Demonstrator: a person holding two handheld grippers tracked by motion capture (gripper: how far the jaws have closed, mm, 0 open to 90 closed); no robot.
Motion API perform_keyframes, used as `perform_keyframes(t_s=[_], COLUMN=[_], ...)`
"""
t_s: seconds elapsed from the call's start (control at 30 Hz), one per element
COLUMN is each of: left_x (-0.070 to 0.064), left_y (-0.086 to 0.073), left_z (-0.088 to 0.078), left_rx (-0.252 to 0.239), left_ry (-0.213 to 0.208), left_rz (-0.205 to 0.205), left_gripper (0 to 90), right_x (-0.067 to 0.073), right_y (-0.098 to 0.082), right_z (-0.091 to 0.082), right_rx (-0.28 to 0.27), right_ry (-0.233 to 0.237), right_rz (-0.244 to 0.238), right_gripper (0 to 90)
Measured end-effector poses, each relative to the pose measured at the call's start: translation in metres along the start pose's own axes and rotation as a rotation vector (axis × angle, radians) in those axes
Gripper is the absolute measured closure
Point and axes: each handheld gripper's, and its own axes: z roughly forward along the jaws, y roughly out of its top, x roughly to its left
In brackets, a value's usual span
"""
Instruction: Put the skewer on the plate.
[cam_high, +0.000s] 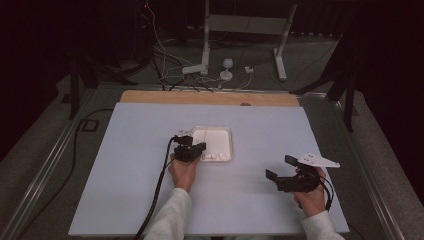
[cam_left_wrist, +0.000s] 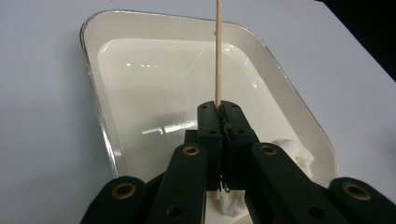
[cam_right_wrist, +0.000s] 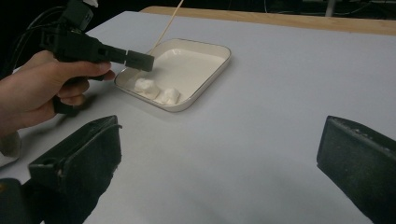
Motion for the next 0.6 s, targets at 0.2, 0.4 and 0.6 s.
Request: perform_keyframes(t_s=[0.2,0.4,0.6], left_x=[0.0035,0.0055,0.0053], left_y=[-0.0026,-0.0043,-0.0053], left_z=[0.0012,0.0017,0.0016], left_rx=[0.013,0.020,0.027], left_ry=[0.010,0.011,0.009], left_rz=[-0.013,-0.028,-0.035], left_gripper=[89.1,88.8,87.6], right_x=[0.0007,0.0016,0.0019], right_y=[-0.0004,-0.0010,-0.0011], right_z=[0.0008,0.0022,0.0026], right_rx=[0.005,0.010,0.011], right_ry=[0.003,0.008,0.011], right_rz=[-0.002,-0.004,-0.007], right_gripper=[0.2,0.2,0.2])
